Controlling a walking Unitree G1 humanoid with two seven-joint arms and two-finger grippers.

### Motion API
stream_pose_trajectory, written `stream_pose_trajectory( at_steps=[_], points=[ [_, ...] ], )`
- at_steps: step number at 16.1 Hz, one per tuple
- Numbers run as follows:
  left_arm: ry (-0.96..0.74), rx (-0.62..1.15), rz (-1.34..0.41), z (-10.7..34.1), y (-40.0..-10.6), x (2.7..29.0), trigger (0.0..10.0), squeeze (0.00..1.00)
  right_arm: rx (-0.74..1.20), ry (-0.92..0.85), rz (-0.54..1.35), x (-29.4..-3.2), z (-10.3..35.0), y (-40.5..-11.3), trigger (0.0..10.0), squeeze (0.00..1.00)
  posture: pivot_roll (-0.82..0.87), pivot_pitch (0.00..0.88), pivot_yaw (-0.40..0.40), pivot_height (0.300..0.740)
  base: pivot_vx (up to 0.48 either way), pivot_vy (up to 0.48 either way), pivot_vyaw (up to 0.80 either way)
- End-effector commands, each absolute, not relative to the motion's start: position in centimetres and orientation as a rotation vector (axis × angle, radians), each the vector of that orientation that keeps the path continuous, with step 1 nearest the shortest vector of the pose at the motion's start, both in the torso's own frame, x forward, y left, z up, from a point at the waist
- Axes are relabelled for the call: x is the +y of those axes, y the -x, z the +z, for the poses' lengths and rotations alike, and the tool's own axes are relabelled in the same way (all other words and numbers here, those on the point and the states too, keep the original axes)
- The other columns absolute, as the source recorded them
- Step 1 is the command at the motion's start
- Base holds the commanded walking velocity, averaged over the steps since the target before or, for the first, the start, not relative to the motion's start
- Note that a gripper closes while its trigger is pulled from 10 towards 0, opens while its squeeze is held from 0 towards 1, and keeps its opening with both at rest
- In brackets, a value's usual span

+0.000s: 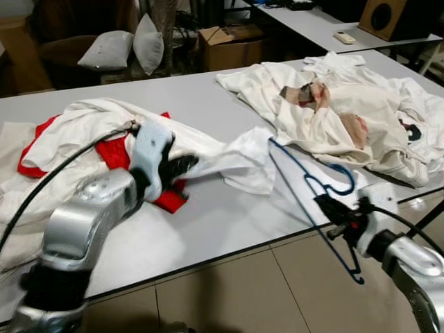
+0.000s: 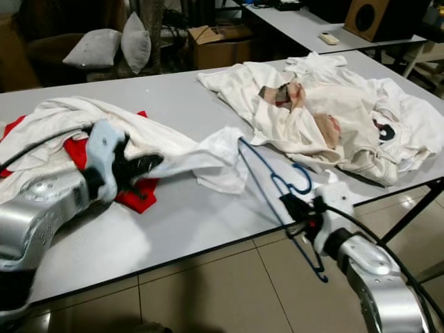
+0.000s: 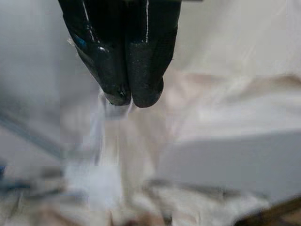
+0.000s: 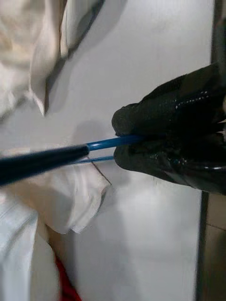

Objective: Hang hanger

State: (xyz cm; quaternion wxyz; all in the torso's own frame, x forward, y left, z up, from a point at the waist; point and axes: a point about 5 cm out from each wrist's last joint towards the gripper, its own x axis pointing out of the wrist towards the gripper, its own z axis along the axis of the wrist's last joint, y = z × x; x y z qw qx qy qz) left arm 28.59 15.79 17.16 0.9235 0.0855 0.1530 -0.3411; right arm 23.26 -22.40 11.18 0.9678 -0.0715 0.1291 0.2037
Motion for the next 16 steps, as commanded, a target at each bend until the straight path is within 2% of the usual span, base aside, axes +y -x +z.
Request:
stream_pose_trajectory(
  at_steps=[1,4,8,12,13,16],
  points=[
    [-0.202,0.329,-0.719,17.1,-28.4,15.6,0.0,0.0,0.223,0.136,0.369,-23.1,11.7,-23.3,10.0,0.0,0.03,0.0,0.042,0.74,0.0,0.0,0.0],
    [-0.323,0.426,-0.769,14.9,-27.2,15.9,0.0,0.0,0.196,0.086,0.291,-24.1,12.1,-23.4,10.0,0.0,0.02,0.0,0.051,0.74,0.0,0.0,0.0],
    [-0.313,0.383,-0.813,15.1,-26.8,15.1,0.0,0.0,0.269,0.099,0.252,-24.9,11.1,-22.6,10.0,0.0,0.02,0.0,0.048,0.74,0.0,0.0,0.0],
    [-0.235,0.286,-0.681,15.8,-28.6,14.2,0.0,0.0,0.395,0.197,0.268,-25.8,10.4,-21.5,10.0,0.0,0.01,0.0,0.047,0.74,0.0,0.0,0.0],
    [-0.249,0.272,-0.655,15.6,-29.1,13.8,0.0,0.0,0.568,0.304,0.442,-25.3,9.1,-19.3,10.0,0.0,0.01,0.0,0.049,0.74,0.0,0.0,0.0],
    [-0.32,0.299,-0.69,14.8,-28.8,13.5,0.0,0.0,0.633,0.323,0.588,-25.1,9.7,-17.3,10.0,0.0,0.0,0.0,0.058,0.74,0.0,0.0,0.0]
  ],
)
